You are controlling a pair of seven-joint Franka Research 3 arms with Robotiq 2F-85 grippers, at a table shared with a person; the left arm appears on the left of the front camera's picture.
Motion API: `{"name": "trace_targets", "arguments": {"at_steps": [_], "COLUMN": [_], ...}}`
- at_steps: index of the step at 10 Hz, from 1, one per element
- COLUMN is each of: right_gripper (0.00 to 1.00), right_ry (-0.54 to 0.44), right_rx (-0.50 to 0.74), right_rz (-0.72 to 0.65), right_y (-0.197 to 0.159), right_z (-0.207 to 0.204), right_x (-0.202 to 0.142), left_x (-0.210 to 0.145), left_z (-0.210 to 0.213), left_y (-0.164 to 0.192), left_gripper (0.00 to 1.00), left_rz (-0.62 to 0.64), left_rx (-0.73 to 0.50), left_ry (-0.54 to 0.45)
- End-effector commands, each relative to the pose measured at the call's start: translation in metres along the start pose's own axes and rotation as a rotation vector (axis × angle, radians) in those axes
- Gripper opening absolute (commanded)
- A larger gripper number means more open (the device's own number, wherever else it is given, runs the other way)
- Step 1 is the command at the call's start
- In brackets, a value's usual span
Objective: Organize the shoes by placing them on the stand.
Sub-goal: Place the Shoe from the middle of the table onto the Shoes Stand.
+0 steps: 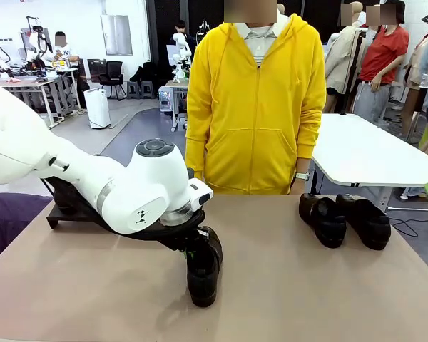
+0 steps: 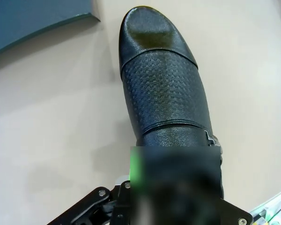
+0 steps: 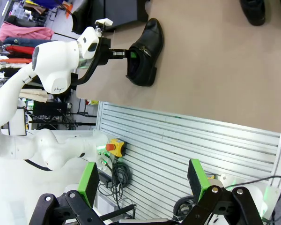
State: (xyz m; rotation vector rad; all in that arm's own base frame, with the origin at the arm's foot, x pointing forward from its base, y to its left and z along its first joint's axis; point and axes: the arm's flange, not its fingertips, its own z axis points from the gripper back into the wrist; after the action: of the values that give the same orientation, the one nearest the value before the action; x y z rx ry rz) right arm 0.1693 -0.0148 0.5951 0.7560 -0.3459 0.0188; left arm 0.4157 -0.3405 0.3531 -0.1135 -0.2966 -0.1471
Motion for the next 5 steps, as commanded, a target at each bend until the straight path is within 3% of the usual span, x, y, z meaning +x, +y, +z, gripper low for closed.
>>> {"name": "trace_targets", "arguments": {"at_steps": [1,3,5], "right_gripper": [1.0,1.0,1.0], "right_ry": [-0.002,-0.002,-0.002], "right_rx": [0.02,0.02,0.02], "right_rz": [0.02,0.02,0.02], "right_y": [0.001,0.001,0.001], "right_z": [0.0,0.0,0.0], "right_x": [0.0,0.0,0.0], "left_x": [-0.003,-0.005,-0.004], "left_z": [-0.005,-0.001,0.026], "left_y": [0.001,0.0,0.002], "left_gripper": [0.0,0.0,0.0], "left_rz": [-0.004,-0.041,-0.168], "left_rx": [0.01,-0.034,-0.173], "left_ry": [-0.026,-0.019,-0.02]}}
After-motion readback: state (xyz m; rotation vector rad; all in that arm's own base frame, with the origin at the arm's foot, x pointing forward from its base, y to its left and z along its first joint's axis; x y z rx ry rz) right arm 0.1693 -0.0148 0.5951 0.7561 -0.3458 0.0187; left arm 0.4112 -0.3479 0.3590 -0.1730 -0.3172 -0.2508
